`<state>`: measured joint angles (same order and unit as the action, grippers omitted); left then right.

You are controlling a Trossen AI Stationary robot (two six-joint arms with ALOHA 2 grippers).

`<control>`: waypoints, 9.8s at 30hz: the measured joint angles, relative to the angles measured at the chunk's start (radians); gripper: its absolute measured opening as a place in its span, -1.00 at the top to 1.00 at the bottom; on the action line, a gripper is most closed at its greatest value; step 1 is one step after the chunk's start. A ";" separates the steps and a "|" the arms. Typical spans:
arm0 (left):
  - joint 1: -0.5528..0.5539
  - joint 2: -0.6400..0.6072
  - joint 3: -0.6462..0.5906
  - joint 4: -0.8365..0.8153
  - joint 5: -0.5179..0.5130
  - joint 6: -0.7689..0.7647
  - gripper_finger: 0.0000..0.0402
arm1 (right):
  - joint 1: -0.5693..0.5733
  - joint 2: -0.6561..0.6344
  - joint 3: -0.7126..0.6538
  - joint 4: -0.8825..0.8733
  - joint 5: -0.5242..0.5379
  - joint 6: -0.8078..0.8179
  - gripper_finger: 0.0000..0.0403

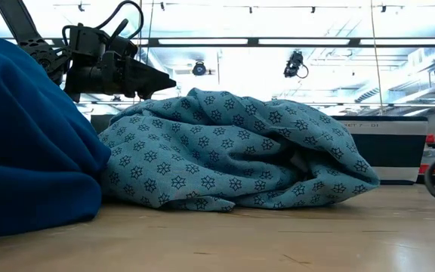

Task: Pick & place medical supplies in basket/bin
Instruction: Put the white rolled gauze into the yellow bin, then put the light blue patient gown into the blue bin

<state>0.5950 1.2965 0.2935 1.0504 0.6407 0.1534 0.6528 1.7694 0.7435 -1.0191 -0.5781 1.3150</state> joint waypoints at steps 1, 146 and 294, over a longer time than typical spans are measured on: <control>0.000 0.000 0.000 0.000 0.000 0.000 -0.29 | 0.001 0.000 0.000 0.010 0.000 -0.004 0.09; 0.001 0.000 0.000 -0.003 -0.012 -0.007 -0.29 | -0.907 0.190 0.429 1.049 0.623 -1.434 0.25; -0.053 0.000 0.000 -0.060 0.074 0.012 -0.29 | -0.417 0.025 0.606 0.565 0.836 -1.159 -0.72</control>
<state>0.5423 1.2964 0.2939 0.9907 0.7147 0.1650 0.2362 1.7945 1.3495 -0.4545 0.2574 0.1564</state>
